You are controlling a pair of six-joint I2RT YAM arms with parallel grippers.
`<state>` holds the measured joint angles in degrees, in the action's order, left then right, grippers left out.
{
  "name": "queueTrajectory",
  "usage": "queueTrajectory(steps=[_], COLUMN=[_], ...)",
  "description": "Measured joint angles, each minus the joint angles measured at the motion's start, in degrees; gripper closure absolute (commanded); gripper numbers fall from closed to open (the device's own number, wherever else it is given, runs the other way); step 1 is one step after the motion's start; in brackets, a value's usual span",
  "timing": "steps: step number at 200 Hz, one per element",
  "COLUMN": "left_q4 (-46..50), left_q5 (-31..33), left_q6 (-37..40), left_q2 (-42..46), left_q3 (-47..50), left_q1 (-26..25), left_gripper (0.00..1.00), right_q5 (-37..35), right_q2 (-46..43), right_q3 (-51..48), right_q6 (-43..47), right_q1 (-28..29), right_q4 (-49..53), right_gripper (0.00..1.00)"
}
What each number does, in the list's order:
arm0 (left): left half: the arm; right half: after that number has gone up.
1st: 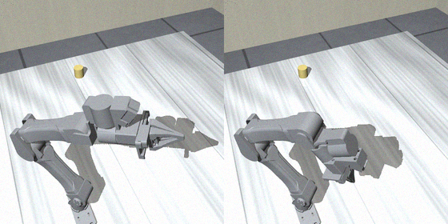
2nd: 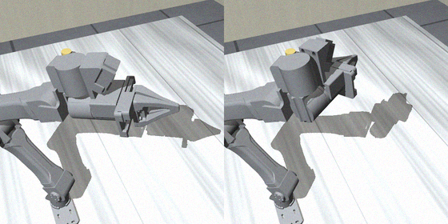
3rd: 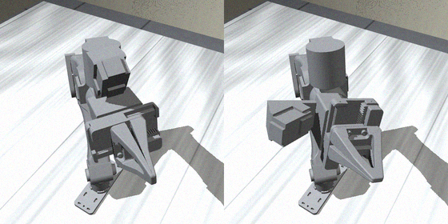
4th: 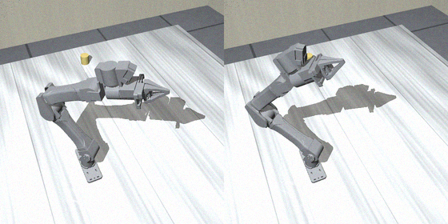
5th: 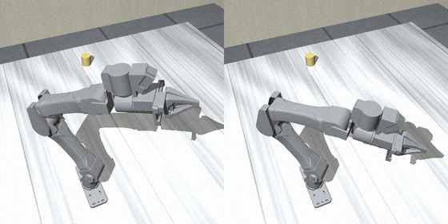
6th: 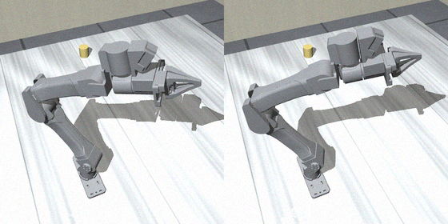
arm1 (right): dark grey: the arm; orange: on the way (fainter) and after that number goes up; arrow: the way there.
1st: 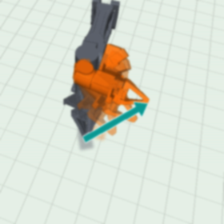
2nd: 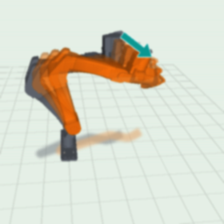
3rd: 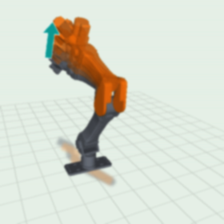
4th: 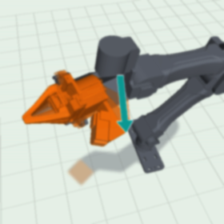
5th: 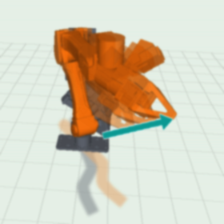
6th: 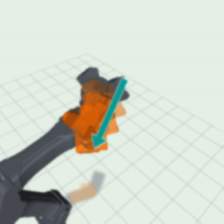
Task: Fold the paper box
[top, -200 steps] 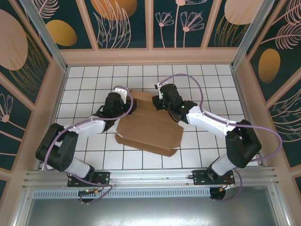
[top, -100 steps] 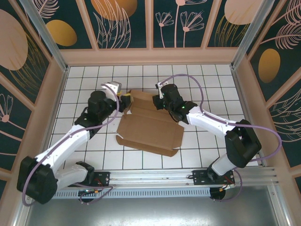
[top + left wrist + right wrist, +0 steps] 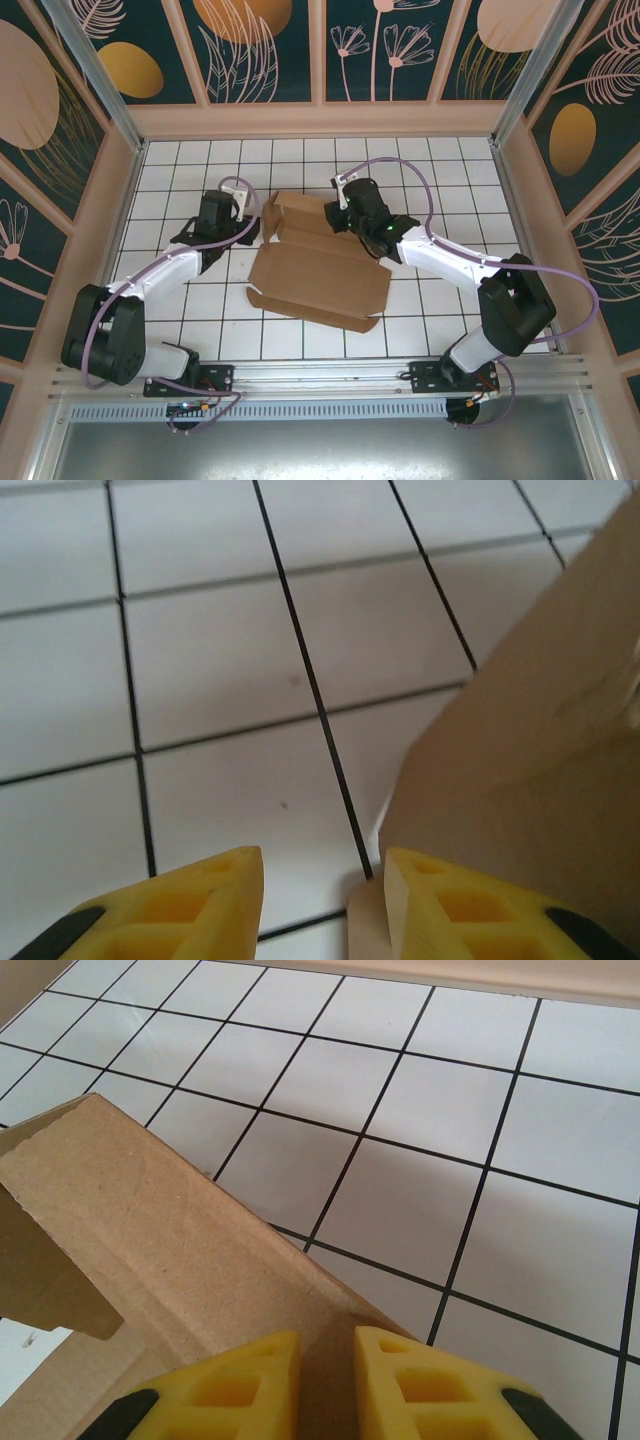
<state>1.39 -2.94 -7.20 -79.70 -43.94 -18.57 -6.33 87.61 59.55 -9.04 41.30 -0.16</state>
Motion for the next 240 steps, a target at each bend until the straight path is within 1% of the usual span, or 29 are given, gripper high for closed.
queueTrajectory(steps=[7,16,41,61,79,125,170,213,240], left_q4=[0.3,0.7,1.3,1.1,0.9,-2.0,-6.6,-10.6,-11.9], left_q5=[-1.2,-2.5,-5.6,-6.1,-5.3,0.7,2.0,2.3,2.9], left_q6=[0.5,0.9,2.9,3.5,3.9,6.2,9.7,15.0,19.0], left_q2=[-0.2,-0.6,-1.9,-3.0,-4.6,-9.5,-10.3,-10.4,-13.1], left_q3=[0.0,-0.2,-1.5,-2.0,-3.0,-5.5,-5.7,-5.7,-6.8], left_q1=[-0.3,-0.9,-4.0,-5.4,-5.4,-5.4,-5.4,-5.4,-5.4], left_gripper=[0.48,0.44,0.40,0.35,0.35,0.34,0.33,0.28,0.28], right_q5=[0.0,0.0,0.2,0.2,0.2,0.4,0.4,0.9,1.5], right_q2=[0.0,0.0,0.0,0.0,0.0,0.0,0.2,0.3,0.4], right_q3=[0.0,0.0,0.0,0.0,0.0,0.0,0.2,0.3,0.5], right_q6=[0.0,0.0,0.0,0.0,0.0,0.0,0.0,0.0,0.2], right_q1=[0.0,0.0,0.0,0.0,0.0,-0.1,-0.2,-0.4,-0.5], right_q4=[0.0,0.0,0.0,0.0,0.0,0.0,0.0,0.0,0.2], right_gripper=[0.78,0.78,0.78,0.77,0.77,0.76,0.76,0.76,0.76])
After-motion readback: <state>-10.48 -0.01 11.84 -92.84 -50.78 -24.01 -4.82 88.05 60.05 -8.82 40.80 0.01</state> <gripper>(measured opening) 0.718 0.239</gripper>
